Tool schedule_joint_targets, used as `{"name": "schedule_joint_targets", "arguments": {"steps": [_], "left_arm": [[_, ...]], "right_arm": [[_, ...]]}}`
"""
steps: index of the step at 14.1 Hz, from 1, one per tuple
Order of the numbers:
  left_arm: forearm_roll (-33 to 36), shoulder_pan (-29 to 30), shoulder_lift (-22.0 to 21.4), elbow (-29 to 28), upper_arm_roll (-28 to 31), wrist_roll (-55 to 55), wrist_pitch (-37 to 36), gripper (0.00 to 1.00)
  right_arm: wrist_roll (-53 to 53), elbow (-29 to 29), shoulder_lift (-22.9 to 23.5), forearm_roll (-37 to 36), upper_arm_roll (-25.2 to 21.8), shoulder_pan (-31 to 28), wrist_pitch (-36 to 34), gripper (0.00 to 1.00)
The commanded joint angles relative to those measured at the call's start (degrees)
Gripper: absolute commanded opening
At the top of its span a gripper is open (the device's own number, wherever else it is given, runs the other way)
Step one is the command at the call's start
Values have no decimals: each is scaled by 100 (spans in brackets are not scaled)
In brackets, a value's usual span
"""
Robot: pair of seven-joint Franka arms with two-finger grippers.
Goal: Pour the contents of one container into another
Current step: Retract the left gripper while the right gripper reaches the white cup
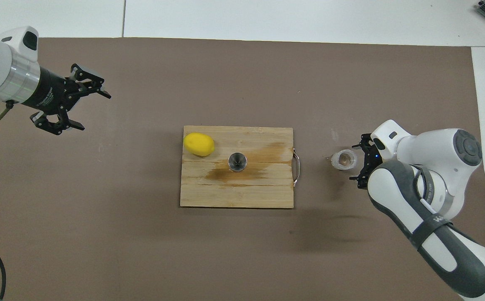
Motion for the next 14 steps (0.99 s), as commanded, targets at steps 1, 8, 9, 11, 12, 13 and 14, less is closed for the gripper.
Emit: {"name": "schedule_joint_targets", "arguments": {"steps": [1, 8, 9, 11, 12, 13, 14], "left_arm": [[526, 57, 151, 297, -46, 1008, -122, 100], [1556, 153, -130, 306, 7, 3769, -184, 100], [1565, 153, -183, 306, 15, 3860, -192, 100], [1565, 153, -402, 297, -11, 3939, -201, 100], [1547, 153, -542, 254, -20, 4166, -262, 100], [1538, 153, -640, 245, -20, 4603, -498, 100], [1530, 162, -684, 244, -2, 4869, -709, 100]], "right_arm": [[-493, -44, 231, 480, 48, -49, 321, 100], [-996, -79, 320, 1080, 48, 145, 525, 100], [-997, -79, 320, 1080, 48, 145, 525, 92], [-997, -79, 320, 1097, 48, 145, 534, 53], [-997, -70, 320, 1097, 48, 145, 534, 33], [-988, -70, 311, 1097, 48, 153, 534, 22], [-979, -61, 311, 1097, 57, 162, 543, 20]]}}
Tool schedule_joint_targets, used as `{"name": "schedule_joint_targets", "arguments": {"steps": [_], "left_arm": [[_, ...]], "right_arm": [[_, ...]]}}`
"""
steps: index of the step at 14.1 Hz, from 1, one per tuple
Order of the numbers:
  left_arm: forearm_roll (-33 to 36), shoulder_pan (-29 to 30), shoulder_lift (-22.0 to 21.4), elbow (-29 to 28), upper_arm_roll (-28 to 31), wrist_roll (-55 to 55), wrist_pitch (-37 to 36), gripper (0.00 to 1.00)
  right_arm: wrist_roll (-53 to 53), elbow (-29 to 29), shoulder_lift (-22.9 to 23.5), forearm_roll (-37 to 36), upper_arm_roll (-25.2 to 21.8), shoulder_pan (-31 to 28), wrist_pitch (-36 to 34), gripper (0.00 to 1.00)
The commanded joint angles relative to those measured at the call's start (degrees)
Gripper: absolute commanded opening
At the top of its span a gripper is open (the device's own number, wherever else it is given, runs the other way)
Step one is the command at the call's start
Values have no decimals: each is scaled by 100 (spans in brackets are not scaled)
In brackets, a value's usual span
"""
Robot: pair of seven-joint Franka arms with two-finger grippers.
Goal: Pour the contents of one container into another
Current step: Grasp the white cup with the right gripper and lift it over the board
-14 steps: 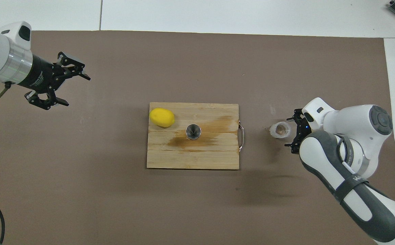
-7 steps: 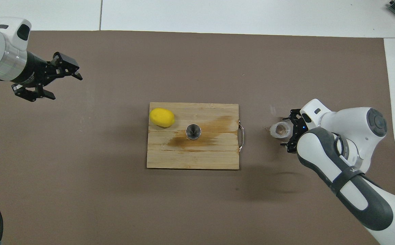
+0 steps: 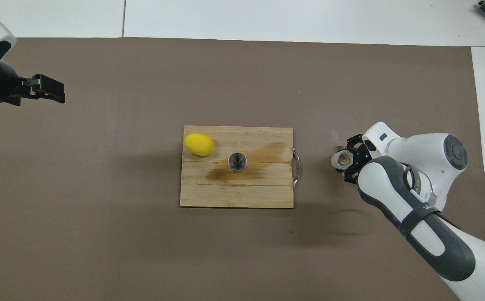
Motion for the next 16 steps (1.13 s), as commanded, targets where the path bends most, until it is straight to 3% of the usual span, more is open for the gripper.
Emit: {"name": "schedule_joint_targets", "arguments": {"steps": [1, 4, 8, 13, 16], "left_arm": [[97, 27, -277, -53, 1, 597, -538, 100], [63, -8, -496, -19, -26, 555, -742, 100], [45, -96, -418, 34, -78, 458, -654, 100], [54, -87, -470, -26, -131, 405, -320, 100], [45, -17, -549, -141, -122, 492, -531, 100]], "right_arm": [[-209, -46, -1, 197, 30, 15, 136, 19], [-122, 32, -19, 197, 30, 260, 311, 0], [360, 287, -195, 205, 39, 673, 285, 0], [1712, 551, -336, 91, 39, 1148, 215, 0], [2389, 893, -301, -460, 39, 1280, -135, 0]]}}
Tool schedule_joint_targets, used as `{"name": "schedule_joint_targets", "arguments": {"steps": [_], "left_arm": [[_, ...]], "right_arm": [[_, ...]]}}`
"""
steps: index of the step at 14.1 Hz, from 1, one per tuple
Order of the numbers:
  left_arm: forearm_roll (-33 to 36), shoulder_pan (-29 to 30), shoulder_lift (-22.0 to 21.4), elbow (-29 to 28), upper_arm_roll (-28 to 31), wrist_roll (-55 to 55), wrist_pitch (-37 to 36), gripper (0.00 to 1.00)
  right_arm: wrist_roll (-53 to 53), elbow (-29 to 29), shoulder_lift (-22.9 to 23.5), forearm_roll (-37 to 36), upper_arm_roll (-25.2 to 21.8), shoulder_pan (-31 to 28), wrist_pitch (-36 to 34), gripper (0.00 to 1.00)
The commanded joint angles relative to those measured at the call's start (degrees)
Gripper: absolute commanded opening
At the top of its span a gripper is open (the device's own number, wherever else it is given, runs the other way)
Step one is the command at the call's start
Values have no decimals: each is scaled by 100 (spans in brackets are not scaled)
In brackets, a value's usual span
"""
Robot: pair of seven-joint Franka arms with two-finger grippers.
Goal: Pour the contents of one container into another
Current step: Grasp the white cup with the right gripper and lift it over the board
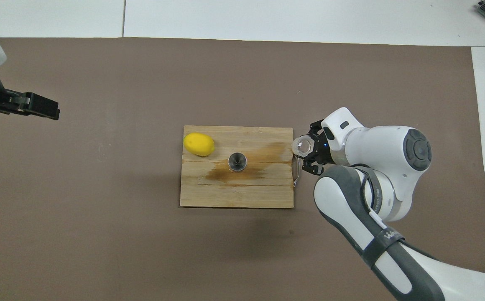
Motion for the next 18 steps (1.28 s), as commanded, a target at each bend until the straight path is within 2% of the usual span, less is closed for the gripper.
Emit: {"name": "schedule_joint_targets", "arguments": {"steps": [1, 4, 6, 9, 12, 18], "left_arm": [[46, 39, -198, -180, 3, 80, -75, 100], [46, 92, -453, -461, 55, 607, -303, 100], [46, 83, -655, -734, 55, 599, -198, 100], [28, 101, -867, -928, 73, 616, -110, 100], [28, 127, -850, -1007, 90, 599, 118, 100], [-236, 295, -849, -998, 90, 608, 92, 100]], "right_arm": [[887, 383, 4, -632, 11, 56, -475, 0], [2380, 1050, 74, -1861, 11, 433, -1195, 0], [3277, 1420, 162, -2295, 11, 731, -1495, 0], [3422, 1588, 206, -2349, 11, 864, -1653, 0], [3824, 2088, 320, -2971, 11, 1023, -2329, 0], [4397, 2343, 539, -3614, 11, 1357, -2532, 0]]}}
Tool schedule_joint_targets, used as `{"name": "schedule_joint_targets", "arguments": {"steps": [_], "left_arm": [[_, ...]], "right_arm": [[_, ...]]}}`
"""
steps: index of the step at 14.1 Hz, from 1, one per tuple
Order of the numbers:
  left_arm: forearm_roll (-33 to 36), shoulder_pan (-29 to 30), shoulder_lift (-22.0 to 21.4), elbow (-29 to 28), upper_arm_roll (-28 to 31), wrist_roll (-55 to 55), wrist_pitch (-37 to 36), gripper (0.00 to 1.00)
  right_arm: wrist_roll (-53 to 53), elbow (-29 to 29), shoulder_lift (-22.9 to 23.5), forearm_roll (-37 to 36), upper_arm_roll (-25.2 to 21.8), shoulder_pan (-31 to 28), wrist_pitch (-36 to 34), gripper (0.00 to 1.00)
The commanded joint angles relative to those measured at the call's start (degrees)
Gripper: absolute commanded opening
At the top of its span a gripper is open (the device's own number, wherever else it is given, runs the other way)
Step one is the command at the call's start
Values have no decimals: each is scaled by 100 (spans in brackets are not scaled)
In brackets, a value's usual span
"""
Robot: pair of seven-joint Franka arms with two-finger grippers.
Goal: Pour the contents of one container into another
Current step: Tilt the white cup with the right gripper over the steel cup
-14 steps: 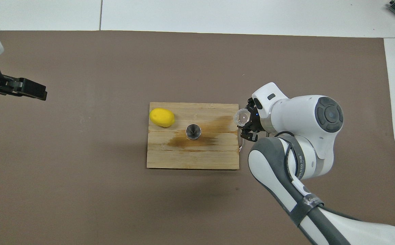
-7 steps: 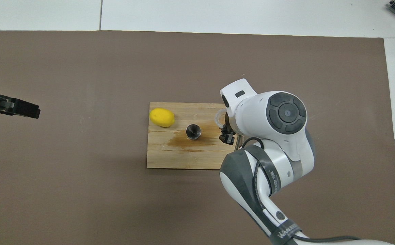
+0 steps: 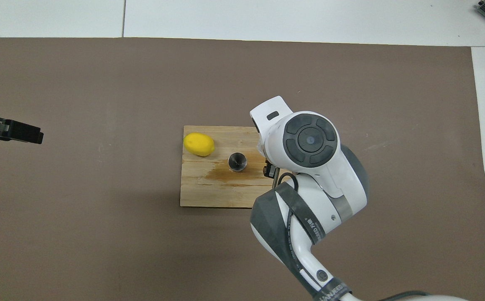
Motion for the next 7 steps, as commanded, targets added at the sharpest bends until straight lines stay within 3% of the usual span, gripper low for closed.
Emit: {"name": "schedule_joint_targets", "arguments": {"steps": [1, 4, 7], "left_arm": [[-99, 47, -149, -181, -37, 123, 83, 100], [-116, 47, -141, -181, -46, 79, 117, 100], [-125, 56, -123, -155, -46, 44, 118, 100]], "right_arm": [[209, 477, 294, -287, -6, 50, -351, 0], [218, 734, 461, -497, -6, 85, -510, 0], [340, 839, 637, -1032, -6, 470, -825, 0]]}}
